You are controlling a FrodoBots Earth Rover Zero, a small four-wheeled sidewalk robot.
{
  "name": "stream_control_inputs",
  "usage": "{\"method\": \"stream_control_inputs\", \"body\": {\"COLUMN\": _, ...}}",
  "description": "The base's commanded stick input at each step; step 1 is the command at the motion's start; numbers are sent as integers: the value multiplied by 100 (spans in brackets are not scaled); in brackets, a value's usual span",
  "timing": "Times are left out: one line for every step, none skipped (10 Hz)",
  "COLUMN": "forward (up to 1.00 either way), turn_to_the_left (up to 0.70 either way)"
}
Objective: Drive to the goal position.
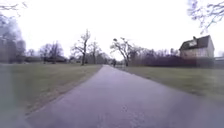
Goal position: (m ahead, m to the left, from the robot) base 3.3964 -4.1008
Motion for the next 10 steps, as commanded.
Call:
{"method": "stream_control_inputs", "body": {"forward": 100, "turn_to_the_left": 0}}
{"method": "stream_control_inputs", "body": {"forward": 100, "turn_to_the_left": 0}}
{"method": "stream_control_inputs", "body": {"forward": 100, "turn_to_the_left": 0}}
{"method": "stream_control_inputs", "body": {"forward": 100, "turn_to_the_left": 0}}
{"method": "stream_control_inputs", "body": {"forward": 100, "turn_to_the_left": 0}}
{"method": "stream_control_inputs", "body": {"forward": 100, "turn_to_the_left": 0}}
{"method": "stream_control_inputs", "body": {"forward": 100, "turn_to_the_left": 0}}
{"method": "stream_control_inputs", "body": {"forward": 100, "turn_to_the_left": 0}}
{"method": "stream_control_inputs", "body": {"forward": 100, "turn_to_the_left": 0}}
{"method": "stream_control_inputs", "body": {"forward": 100, "turn_to_the_left": 0}}
